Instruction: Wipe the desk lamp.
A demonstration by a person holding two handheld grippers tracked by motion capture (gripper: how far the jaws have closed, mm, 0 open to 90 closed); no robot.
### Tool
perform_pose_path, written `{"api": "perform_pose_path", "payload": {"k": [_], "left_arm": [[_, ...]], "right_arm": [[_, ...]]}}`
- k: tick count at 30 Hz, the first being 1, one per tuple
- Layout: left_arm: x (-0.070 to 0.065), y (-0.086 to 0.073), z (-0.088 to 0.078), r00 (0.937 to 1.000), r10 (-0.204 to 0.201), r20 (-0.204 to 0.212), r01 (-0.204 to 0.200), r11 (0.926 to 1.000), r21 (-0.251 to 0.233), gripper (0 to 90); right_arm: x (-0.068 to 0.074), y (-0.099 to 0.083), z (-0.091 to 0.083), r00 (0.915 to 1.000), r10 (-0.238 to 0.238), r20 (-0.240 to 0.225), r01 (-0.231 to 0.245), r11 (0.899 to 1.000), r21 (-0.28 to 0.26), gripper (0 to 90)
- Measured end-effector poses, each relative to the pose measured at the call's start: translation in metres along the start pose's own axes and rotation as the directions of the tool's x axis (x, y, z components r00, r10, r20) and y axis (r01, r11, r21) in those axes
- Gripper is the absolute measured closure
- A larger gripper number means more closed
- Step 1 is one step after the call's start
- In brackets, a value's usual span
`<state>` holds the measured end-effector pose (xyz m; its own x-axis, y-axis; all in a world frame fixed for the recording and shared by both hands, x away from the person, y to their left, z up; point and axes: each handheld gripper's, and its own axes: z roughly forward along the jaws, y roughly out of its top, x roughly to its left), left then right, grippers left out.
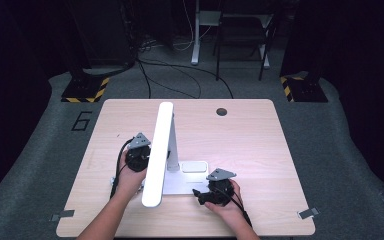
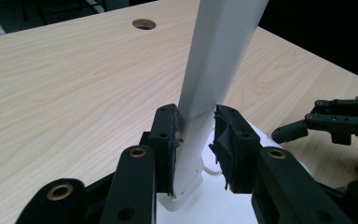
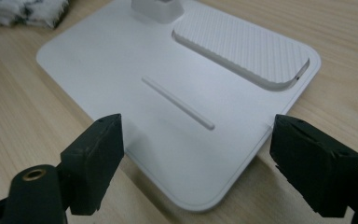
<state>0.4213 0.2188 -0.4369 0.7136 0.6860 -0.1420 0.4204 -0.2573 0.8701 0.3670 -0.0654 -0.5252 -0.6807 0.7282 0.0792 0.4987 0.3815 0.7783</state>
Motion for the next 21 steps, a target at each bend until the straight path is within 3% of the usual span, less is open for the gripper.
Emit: {"api": "perform_pose_path", "payload": {"k": [2, 8, 13, 21], "left_arm": [[0.001, 0.001, 0.000, 0.9999, 0.011, -0.001, -0.011, 0.9999, -0.002, 69.1], [0.007, 0.000, 0.003, 0.9999, -0.008, -0.012, 0.007, 0.9999, -0.010, 72.5], [0.011, 0.002, 0.007, 0.9993, -0.033, -0.021, 0.033, 0.9994, -0.009, 72.4], [0.017, 0.008, 0.012, 0.9986, -0.025, -0.047, 0.025, 0.9997, -0.002, 72.4]], "right_arm": [[0.004, -0.001, 0.001, 0.9994, -0.032, 0.015, 0.032, 0.999, 0.031, 15.4], [0.007, -0.001, 0.002, 0.9980, -0.049, 0.040, 0.048, 0.998, 0.031, 18.8], [0.007, 0.001, 0.003, 0.9980, -0.025, 0.058, 0.023, 0.999, 0.024, 23.2], [0.002, 0.003, 0.005, 0.9971, -0.004, 0.076, 0.003, 1.000, 0.011, 31.4]]}}
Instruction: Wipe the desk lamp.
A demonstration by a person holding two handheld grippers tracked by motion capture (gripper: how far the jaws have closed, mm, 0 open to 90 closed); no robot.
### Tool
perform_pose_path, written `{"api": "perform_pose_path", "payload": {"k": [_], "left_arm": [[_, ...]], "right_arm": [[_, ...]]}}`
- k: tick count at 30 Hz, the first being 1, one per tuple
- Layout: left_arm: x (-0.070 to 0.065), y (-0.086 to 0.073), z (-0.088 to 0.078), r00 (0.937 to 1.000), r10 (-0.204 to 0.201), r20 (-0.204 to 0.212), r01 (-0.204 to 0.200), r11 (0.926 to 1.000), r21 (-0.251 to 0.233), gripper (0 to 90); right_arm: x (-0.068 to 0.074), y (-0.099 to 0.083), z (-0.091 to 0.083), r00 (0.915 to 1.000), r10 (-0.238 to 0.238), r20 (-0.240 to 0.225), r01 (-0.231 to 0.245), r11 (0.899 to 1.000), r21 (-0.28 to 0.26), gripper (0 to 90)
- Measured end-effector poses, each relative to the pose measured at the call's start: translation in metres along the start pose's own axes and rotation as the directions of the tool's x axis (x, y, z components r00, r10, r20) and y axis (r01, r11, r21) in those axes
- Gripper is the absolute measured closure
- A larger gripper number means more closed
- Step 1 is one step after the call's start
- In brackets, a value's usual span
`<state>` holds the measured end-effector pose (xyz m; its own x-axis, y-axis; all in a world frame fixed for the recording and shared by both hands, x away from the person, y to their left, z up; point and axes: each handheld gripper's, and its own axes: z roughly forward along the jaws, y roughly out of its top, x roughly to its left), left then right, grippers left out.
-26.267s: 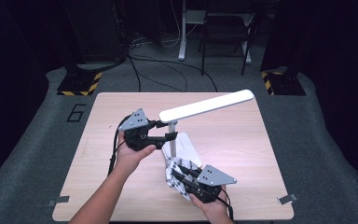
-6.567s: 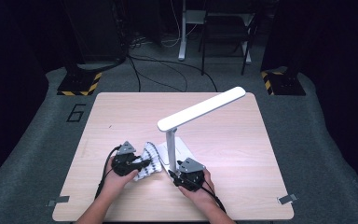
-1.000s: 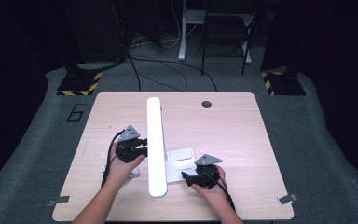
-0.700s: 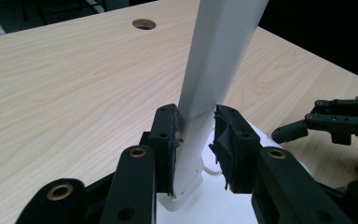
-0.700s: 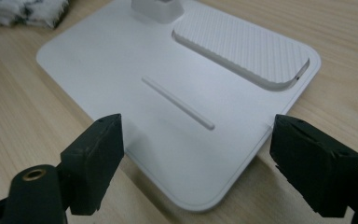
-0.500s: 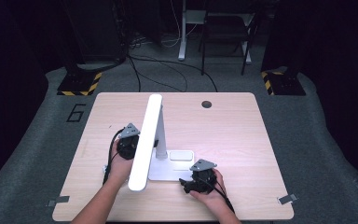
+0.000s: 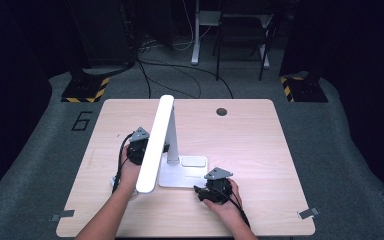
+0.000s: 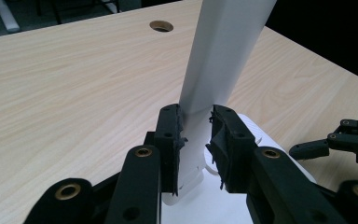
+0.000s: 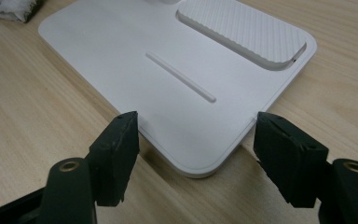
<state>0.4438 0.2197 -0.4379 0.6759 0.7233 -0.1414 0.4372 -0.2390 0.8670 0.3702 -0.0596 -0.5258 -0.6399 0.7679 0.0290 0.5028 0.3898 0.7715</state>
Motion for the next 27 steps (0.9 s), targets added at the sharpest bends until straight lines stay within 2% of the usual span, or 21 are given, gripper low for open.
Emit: {"api": "perform_pose_path", "payload": {"k": [4, 16, 18, 22, 27], "left_arm": [[0.0014, -0.0002, 0.0005, 0.9999, -0.012, -0.006, 0.012, 0.9999, -0.004, 72.4], [0.0035, -0.0007, 0.0008, 0.9998, -0.018, -0.005, 0.018, 0.9998, -0.005, 70.8], [0.0036, -0.0006, 0.0009, 0.9999, -0.009, -0.009, 0.009, 1.0000, -0.003, 70.4], [0.0033, -0.0004, -0.0009, 0.9998, -0.016, -0.014, 0.016, 0.9998, -0.008, 67.6], [0.0032, 0.0001, -0.0062, 0.9997, -0.020, -0.012, 0.020, 0.9997, -0.013, 61.2]], "right_arm": [[-0.0053, 0.0009, 0.0008, 0.9998, 0.013, -0.017, -0.014, 1.000, -0.008, 35.0], [-0.0043, 0.0010, 0.0017, 0.9999, 0.012, -0.002, -0.012, 1.000, 0.001, 37.2], [-0.0042, 0.0009, 0.0018, 0.9999, 0.013, -0.001, -0.013, 1.000, 0.001, 37.5], [-0.0037, 0.0001, 0.0010, 0.9999, 0.011, 0.001, -0.011, 1.000, 0.012, 37.9], [-0.0055, -0.0009, -0.0014, 1.0000, 0.005, -0.001, -0.005, 1.000, -0.008, 37.9]]}}
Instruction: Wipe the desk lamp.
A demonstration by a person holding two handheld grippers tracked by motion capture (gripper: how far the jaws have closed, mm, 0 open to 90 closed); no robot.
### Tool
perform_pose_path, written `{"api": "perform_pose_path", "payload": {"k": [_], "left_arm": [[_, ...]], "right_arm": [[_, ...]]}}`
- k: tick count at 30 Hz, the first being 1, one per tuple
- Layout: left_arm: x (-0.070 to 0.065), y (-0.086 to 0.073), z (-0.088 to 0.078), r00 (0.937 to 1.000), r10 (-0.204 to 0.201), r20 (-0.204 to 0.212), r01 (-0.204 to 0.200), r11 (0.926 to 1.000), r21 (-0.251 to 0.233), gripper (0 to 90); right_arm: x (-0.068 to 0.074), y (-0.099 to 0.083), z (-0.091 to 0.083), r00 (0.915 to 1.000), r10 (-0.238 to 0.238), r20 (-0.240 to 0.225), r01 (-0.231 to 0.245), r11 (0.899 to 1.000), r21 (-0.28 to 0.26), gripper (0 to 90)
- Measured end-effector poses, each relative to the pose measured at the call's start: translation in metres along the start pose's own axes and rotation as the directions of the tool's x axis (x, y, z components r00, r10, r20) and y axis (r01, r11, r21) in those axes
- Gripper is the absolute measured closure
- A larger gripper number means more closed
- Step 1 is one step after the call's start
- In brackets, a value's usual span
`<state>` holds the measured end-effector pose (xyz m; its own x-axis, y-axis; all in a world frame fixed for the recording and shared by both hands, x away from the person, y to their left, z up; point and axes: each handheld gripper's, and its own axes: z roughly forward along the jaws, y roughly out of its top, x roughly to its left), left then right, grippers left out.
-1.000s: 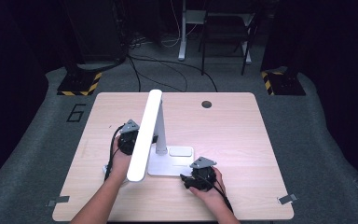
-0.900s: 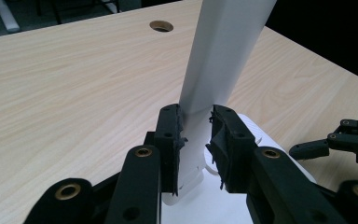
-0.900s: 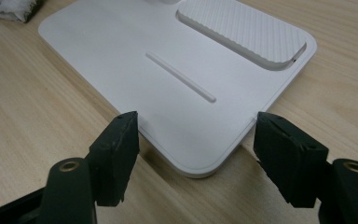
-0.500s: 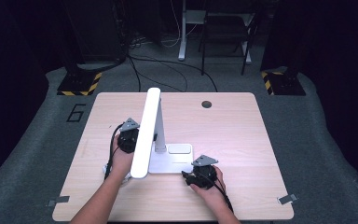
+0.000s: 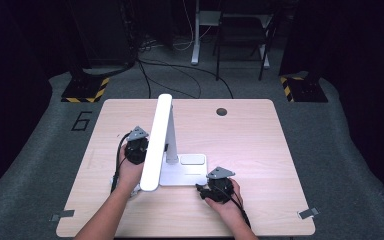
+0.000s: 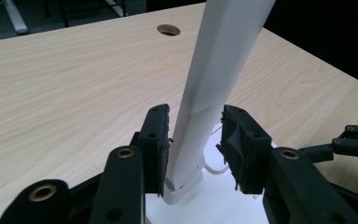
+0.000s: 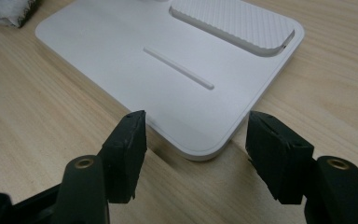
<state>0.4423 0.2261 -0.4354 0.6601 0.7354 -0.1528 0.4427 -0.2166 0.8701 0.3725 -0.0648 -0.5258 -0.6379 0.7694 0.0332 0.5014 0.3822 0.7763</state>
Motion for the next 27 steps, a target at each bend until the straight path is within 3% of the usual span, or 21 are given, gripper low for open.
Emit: {"api": "perform_pose_path", "payload": {"k": [7, 10, 13, 21, 27], "left_arm": [[0.003, -0.003, -0.012, 0.9999, -0.016, -0.004, 0.016, 0.9997, 0.017, 50.3], [0.007, -0.002, -0.024, 1.0000, 0.006, -0.001, -0.006, 0.9988, 0.048, 47.2], [0.010, -0.005, -0.038, 1.0000, 0.008, -0.004, -0.008, 0.9987, 0.049, 44.7], [0.019, -0.025, -0.064, 0.9993, -0.006, -0.036, 0.008, 0.9988, 0.048, 43.1], [0.023, -0.036, -0.075, 0.9982, 0.013, -0.059, -0.009, 0.9981, 0.061, 42.8]], "right_arm": [[-0.003, 0.001, -0.004, 0.9998, 0.022, -0.003, -0.022, 1.000, -0.022, 37.9], [-0.005, 0.002, -0.006, 0.9997, 0.026, 0.000, -0.026, 0.999, -0.033, 37.9], [-0.006, 0.002, -0.006, 0.9991, 0.041, -0.008, -0.042, 0.998, -0.039, 37.9], [-0.007, 0.002, -0.005, 0.9986, 0.052, -0.006, -0.053, 0.998, -0.047, 38.0], [-0.008, 0.002, -0.005, 0.9980, 0.063, -0.007, -0.064, 0.997, -0.045, 37.9]]}}
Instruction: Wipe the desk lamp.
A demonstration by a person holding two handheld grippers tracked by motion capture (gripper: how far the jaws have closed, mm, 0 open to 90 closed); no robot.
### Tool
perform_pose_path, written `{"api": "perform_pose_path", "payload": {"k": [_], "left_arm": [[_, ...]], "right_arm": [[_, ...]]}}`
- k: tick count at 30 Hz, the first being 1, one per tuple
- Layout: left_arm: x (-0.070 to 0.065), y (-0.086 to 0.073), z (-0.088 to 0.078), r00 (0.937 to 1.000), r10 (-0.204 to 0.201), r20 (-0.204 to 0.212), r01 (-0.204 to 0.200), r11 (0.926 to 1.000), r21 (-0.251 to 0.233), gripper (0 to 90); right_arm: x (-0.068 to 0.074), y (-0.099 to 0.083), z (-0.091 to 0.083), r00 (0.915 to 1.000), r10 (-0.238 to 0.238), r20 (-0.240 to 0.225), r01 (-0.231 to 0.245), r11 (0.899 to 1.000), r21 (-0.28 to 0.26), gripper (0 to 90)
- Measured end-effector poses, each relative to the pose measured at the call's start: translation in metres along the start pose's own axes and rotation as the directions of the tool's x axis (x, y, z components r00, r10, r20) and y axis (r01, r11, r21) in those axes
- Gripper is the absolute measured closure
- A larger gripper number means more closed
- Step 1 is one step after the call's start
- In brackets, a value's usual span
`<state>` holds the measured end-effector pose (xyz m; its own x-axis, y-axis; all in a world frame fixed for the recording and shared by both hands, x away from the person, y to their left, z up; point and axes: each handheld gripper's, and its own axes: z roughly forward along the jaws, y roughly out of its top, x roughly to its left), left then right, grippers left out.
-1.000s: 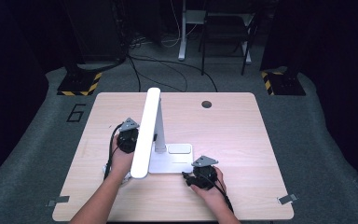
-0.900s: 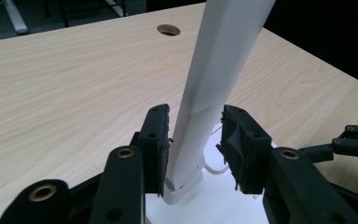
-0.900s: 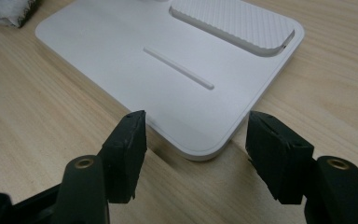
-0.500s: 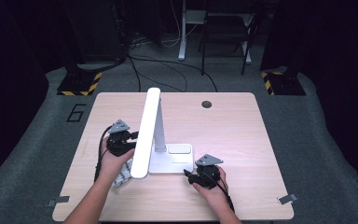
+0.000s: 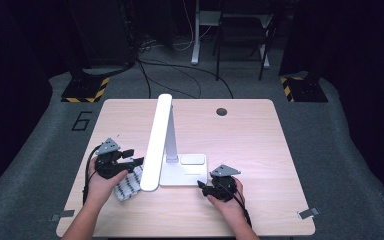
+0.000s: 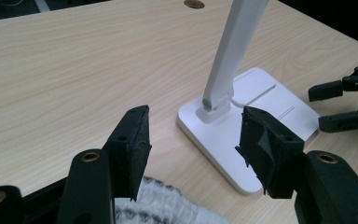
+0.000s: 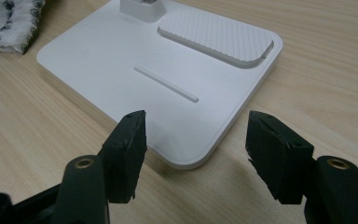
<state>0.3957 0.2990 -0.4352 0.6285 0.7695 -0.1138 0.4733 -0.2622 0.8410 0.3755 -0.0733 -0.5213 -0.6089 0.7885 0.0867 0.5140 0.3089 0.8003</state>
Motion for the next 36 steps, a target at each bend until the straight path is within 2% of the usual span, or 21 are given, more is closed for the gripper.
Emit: {"api": "perform_pose_path", "payload": {"k": [6, 12, 13, 18, 22, 27, 30, 33, 36], "left_arm": [[0.001, -0.013, -0.008, 0.9998, 0.019, -0.008, -0.019, 0.9998, 0.010, 42.7], [0.004, -0.027, -0.013, 0.9986, 0.049, -0.017, -0.049, 0.9977, 0.046, 42.3], [0.005, -0.029, -0.014, 0.9986, 0.049, -0.017, -0.048, 0.9977, 0.046, 42.3], [0.012, -0.044, -0.018, 0.9991, 0.020, -0.039, -0.018, 0.9986, 0.051, 42.2], [0.017, -0.057, -0.023, 0.9990, -0.039, -0.023, 0.039, 0.9991, 0.018, 38.7], [0.016, -0.064, -0.030, 0.9986, -0.034, -0.040, 0.034, 0.9994, -0.001, 35.4], [0.016, -0.069, -0.034, 0.9977, -0.051, -0.044, 0.050, 0.9984, -0.025, 34.5], [0.017, -0.073, -0.031, 0.9961, -0.073, -0.050, 0.072, 0.9973, -0.014, 34.2], [0.018, -0.078, -0.027, 0.9954, -0.065, -0.071, 0.065, 0.9979, 0.004, 34.2]], "right_arm": [[-0.001, 0.000, -0.002, 1.0000, 0.005, -0.003, -0.005, 1.000, -0.006, 37.9], [-0.002, 0.000, -0.001, 1.0000, 0.006, -0.002, -0.006, 1.000, -0.008, 37.9], [-0.002, 0.000, -0.003, 0.9998, 0.019, -0.003, -0.019, 1.000, -0.011, 37.9], [-0.006, 0.003, -0.011, 1.0000, 0.010, 0.000, -0.010, 0.999, -0.032, 37.7], [-0.010, 0.006, -0.018, 0.9998, 0.019, 0.008, -0.019, 0.999, -0.047, 37.5], [-0.016, 0.008, -0.025, 0.9993, 0.036, 0.004, -0.036, 0.998, -0.053, 37.1], [-0.021, 0.008, -0.028, 0.9992, 0.039, 0.008, -0.038, 0.998, -0.059, 37.1], [-0.024, 0.007, -0.028, 0.9985, 0.052, 0.015, -0.051, 0.997, -0.056, 37.2], [-0.027, 0.006, -0.028, 0.9979, 0.060, 0.022, -0.059, 0.997, -0.056, 37.2]]}}
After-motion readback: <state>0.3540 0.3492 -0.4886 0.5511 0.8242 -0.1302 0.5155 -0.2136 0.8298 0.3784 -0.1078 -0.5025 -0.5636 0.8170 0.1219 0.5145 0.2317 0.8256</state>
